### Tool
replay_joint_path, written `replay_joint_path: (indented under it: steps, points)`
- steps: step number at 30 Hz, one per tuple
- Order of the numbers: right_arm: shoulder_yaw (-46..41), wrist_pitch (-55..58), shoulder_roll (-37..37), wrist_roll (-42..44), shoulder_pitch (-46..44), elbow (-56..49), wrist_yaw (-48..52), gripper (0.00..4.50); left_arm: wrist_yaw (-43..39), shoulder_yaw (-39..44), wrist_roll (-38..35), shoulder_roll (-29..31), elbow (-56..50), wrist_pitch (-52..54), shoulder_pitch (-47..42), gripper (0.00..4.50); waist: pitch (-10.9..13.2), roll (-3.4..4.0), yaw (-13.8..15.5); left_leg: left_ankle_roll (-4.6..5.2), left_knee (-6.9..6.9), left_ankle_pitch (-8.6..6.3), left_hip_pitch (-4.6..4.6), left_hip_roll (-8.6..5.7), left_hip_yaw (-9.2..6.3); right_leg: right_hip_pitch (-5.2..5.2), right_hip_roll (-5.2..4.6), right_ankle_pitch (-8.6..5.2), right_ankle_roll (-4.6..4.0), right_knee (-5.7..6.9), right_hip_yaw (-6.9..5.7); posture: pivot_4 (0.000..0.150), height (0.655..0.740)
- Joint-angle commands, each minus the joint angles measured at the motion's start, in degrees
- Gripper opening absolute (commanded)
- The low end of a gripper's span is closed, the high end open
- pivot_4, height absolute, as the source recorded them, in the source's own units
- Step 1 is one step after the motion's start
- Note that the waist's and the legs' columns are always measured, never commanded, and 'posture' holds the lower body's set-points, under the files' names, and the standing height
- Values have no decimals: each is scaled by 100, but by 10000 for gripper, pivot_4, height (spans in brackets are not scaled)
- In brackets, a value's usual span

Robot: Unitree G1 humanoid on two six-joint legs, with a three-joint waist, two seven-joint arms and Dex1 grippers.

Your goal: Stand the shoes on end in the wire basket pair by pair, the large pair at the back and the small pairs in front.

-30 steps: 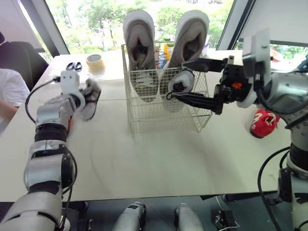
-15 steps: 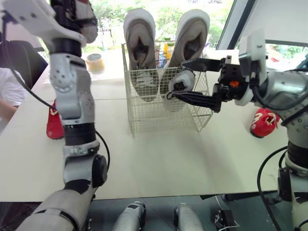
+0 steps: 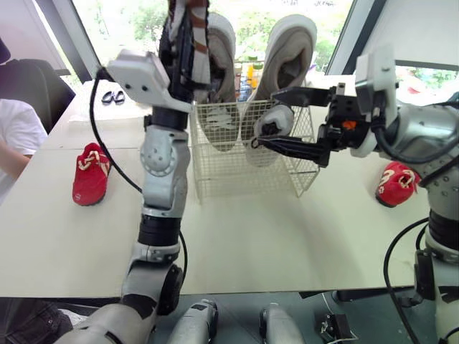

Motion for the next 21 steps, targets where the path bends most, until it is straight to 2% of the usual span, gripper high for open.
replay_joint_path:
  steps: [1,6,13,21]
  points:
    - [-38,-52,-58,7,-153,-57,30,45000,-23,-303,266,-190,-82,-396,185,2008,0,0,2,-1,1,0,0,0,0,1,0,0,0,0,0,1500,7400]
    - [13,-71,-34,-19,-197,-15,50,45000,81,-503,842,-348,751,-1380,388,2008,0,0,6,2,4,-1,0,0,0,2,0,0,0,0,-1,1500,7400]
    - [31,-60,-41,-25,-219,-24,46,45000,733,-441,1774,-332,2444,-2959,87,2008,0,0,17,7,7,-4,0,-1,-1,5,0,1,0,0,-3,1500,7400]
    - [-30,-1,-82,-1,-193,-106,-1,45000,1288,-504,2305,-283,3677,-3909,43,2008,-1,0,14,11,10,-7,0,-2,-2,7,0,2,2,2,-5,1500,7400]
